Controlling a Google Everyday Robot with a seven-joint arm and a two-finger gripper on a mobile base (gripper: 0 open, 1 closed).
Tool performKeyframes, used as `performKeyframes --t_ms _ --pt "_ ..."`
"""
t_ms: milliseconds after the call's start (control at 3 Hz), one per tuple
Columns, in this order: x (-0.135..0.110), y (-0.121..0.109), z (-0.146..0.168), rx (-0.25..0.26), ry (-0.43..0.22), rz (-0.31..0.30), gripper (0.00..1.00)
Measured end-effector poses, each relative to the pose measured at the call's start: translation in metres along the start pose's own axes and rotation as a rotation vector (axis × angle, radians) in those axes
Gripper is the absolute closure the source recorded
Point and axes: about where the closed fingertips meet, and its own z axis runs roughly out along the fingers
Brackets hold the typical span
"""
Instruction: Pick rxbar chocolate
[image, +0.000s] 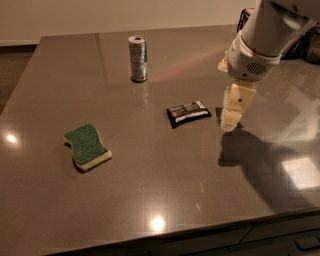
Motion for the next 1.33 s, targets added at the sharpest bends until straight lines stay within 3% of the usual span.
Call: performKeyframes --t_ms 333,1000,1333 --pt "-0.021 -0.01 0.036 -0.065 -0.022 -0.039 0.0" --pt "-0.048 -0.009 0.085 -0.155 -0.066 -0.099 0.0" --pt "-0.054 -0.009 0.098 -0.185 -0.068 -0.116 0.15"
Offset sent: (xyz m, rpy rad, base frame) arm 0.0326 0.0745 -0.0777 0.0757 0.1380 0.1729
